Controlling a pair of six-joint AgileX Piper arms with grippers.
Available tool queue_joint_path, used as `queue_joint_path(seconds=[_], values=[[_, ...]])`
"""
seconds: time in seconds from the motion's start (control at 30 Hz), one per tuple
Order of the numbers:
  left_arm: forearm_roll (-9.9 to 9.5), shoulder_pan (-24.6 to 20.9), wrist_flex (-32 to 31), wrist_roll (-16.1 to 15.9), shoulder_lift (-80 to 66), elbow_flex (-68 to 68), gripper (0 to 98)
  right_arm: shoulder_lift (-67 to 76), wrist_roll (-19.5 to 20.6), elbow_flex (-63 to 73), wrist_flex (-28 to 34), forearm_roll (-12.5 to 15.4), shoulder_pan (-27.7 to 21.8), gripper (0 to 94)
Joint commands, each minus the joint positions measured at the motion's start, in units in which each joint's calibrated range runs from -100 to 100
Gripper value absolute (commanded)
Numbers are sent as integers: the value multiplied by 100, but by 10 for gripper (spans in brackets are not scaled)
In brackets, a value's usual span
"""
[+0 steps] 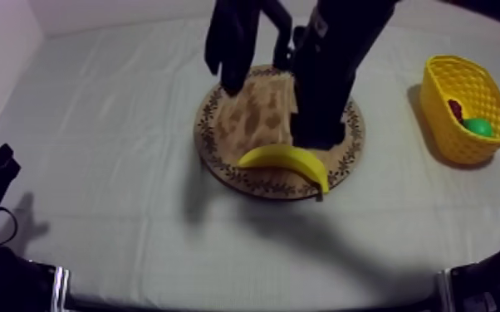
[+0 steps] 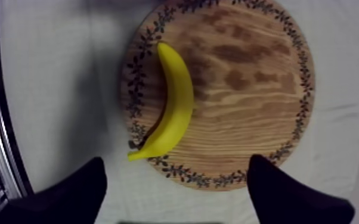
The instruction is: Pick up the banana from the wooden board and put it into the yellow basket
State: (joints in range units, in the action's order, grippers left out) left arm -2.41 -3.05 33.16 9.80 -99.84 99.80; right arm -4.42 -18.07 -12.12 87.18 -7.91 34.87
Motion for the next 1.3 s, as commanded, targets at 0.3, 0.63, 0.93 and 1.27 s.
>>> queue_joint_path(seconds=[0.3,0.63,0.93,1.27], values=[[-1,-2,-1,0,2,-2,1,-890,89,-680,-786,-45,-23,836],[-1,-2,-1,0,2,-2,1,-1726,138,-581,-1228,-112,-59,834],[-1,-2,-1,0,2,-2,1,-2369,136,-142,-1435,-152,-92,830],[-1,-2,-1,0,2,-2,1,-2808,59,284,-1489,-135,-152,797]])
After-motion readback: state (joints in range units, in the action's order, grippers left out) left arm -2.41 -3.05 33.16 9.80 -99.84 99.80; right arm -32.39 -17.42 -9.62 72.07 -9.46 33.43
